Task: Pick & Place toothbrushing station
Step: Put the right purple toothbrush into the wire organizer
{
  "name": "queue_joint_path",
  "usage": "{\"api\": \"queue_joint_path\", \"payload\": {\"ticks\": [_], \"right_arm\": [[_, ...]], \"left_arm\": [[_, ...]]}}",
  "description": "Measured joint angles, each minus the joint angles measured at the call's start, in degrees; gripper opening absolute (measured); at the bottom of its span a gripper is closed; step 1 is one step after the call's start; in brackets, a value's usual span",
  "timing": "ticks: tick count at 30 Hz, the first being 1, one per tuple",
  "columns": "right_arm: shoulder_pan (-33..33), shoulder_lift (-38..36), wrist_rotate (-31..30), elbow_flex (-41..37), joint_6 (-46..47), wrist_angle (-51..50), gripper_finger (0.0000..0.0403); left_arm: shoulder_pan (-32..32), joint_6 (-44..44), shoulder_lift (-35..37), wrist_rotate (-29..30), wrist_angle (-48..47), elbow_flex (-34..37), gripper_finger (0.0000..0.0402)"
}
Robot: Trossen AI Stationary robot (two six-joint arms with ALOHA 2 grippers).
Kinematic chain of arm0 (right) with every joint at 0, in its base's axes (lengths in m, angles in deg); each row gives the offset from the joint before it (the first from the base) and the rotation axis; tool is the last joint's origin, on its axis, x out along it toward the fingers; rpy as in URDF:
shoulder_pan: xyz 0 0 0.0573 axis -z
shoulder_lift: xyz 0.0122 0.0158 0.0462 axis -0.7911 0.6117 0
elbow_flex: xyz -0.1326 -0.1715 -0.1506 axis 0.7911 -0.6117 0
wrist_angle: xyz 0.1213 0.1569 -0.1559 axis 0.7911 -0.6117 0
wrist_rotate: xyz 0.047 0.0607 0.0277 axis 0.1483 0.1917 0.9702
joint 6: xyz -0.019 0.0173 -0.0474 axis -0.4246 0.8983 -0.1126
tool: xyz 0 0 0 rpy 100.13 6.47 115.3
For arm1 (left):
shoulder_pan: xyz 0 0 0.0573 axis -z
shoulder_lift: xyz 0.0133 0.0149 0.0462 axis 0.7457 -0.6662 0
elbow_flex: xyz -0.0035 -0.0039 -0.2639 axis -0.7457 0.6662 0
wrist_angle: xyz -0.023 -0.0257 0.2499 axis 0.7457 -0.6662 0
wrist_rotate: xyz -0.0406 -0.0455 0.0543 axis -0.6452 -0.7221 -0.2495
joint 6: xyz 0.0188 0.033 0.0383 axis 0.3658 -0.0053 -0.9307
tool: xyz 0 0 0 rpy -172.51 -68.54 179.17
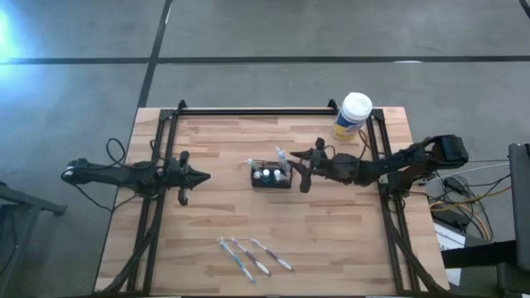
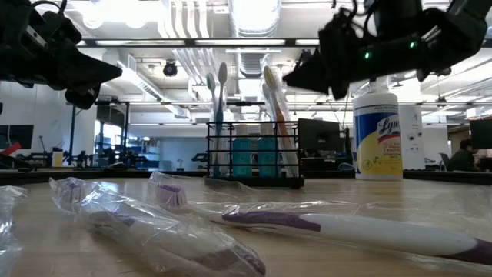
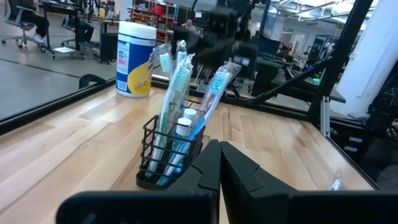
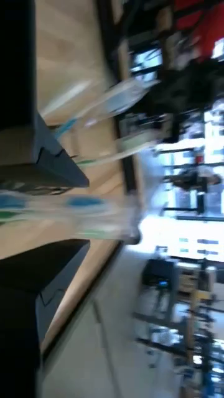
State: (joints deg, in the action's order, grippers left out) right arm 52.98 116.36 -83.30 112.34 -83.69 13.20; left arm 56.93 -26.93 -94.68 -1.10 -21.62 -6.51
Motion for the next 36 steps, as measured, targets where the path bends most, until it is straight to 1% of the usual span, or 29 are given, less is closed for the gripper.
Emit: {"api": "queue_joint_path", "payload": {"ticks": [5,7,12,15,20,24,26,28,31,36], "right_arm": [[-2.00,-8.15,-0.01,-0.01,-3.08,-0.60,0.0166],[-3.63,-12.12,0.02,0.33,-3.90,-3.10,0.0169],[-9.08,-21.75,0.41,2.17,-5.02,-15.66,0.0159],[-12.64,-27.31,1.98,1.44,-8.37,-18.31,0.0146],[-16.03,-35.65,1.82,-1.21,-8.46,-18.17,0.0110],[-17.92,-39.30,1.76,-4.48,-9.30,-17.62,0.0065],[-18.08,-40.04,1.52,-7.01,-10.44,-15.07,0.0041],[-18.08,-40.41,1.82,-10.01,-11.06,-10.19,0.0019],[-18.10,-41.04,2.21,-14.18,-11.30,-2.82,0.0011],[-18.08,-43.49,2.09,-19.02,-11.23,-1.22,0.0010]], "left_arm": [[-0.02,0.02,0.00,-0.12,-0.02,0.00,0.0005],[-0.02,0.04,0.00,-0.41,-0.02,0.00,0.0005],[-0.02,0.06,0.00,-0.57,-0.02,0.00,0.0005],[-0.02,0.06,0.00,-0.59,-0.03,0.00,0.0005],[-0.02,-0.03,0.00,-0.57,-0.04,0.00,0.0005],[-0.02,0.60,0.00,-0.75,-0.09,0.00,0.0005],[-0.02,0.61,0.00,-0.85,-0.10,-0.01,0.0005],[-0.02,-0.10,0.00,-0.85,-0.10,0.00,0.0005],[-0.06,-1.40,0.00,-0.83,-0.09,0.00,0.0005],[-0.06,-1.73,0.00,-0.83,-0.09,-0.01,0.0005]]}}
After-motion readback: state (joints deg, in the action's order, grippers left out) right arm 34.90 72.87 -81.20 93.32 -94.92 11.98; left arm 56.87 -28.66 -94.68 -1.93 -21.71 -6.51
